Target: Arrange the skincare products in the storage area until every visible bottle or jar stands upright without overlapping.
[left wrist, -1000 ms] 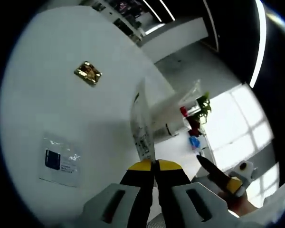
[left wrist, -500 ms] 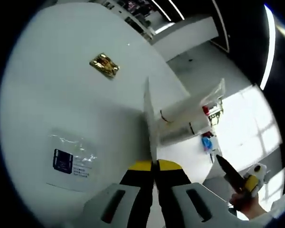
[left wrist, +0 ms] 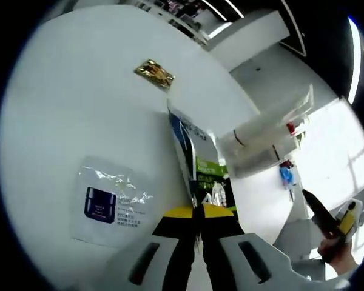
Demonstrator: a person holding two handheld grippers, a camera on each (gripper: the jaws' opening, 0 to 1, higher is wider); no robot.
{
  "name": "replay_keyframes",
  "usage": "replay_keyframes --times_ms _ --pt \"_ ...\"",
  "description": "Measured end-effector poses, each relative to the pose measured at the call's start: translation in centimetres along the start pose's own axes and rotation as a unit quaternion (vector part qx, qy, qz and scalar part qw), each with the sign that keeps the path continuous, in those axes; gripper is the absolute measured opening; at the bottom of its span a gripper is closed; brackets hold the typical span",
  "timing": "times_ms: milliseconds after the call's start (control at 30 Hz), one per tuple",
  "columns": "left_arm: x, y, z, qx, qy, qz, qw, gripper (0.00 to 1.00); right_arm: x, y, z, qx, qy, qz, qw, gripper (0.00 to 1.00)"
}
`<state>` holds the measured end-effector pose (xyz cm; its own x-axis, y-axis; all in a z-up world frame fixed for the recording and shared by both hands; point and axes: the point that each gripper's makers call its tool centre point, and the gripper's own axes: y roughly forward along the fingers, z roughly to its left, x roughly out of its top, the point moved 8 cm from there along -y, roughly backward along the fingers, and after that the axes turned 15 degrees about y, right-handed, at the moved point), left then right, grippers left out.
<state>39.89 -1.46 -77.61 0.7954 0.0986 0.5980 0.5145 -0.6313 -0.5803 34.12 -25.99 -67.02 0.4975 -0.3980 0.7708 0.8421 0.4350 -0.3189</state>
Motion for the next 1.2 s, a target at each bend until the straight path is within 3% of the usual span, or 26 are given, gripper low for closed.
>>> replay_keyframes --times_ms 433,700,900,967,1000,1067,1167,1200 --pt "1.2 -0.2 -0.4 0.023 0.089 0.013 0.9957 0.03 0.0 0.0 0.1 0.001 0.0 0.0 1.0 0.99" --pt "1.4 -0.7 -0.5 0.05 0.156 0.023 0.9861 0.2 0.0 0.0 0.1 0.002 -0.001 0.001 1.0 0.99" --pt "1.7 -1.4 -0.5 0.086 0.241 0.032 0.9661 0.26 -0.1 0.0 0.1 0.002 -0.001 0.002 1.0 0.99" --pt "2.1 -1.5 -0.5 0.097 0.274 0.024 0.9564 0.3 -0.1 0.0 0.1 0.003 -0.001 0.003 1.0 0.99" --pt "2.4 -1.6 -0.7 0.106 0.298 0.021 0.9485 0.32 -0.1 0.0 0.1 0.003 -0.001 0.003 1.0 0.99" --pt "2.7 -1.5 -1.3 0.101 0.332 0.022 0.9376 0.36 -0.1 0.0 0.1 0.003 -0.001 0.003 1.0 0.99" --pt "2.7 -1.0 -1.9 0.082 0.363 0.027 0.9279 0.37 -0.1 0.0 0.1 0.003 -0.001 0.004 1.0 0.99" --pt "2.7 -0.6 -2.1 0.08 0.379 0.03 0.9216 0.37 -0.1 0.0 0.1 0.003 -0.001 0.004 1.0 0.99"
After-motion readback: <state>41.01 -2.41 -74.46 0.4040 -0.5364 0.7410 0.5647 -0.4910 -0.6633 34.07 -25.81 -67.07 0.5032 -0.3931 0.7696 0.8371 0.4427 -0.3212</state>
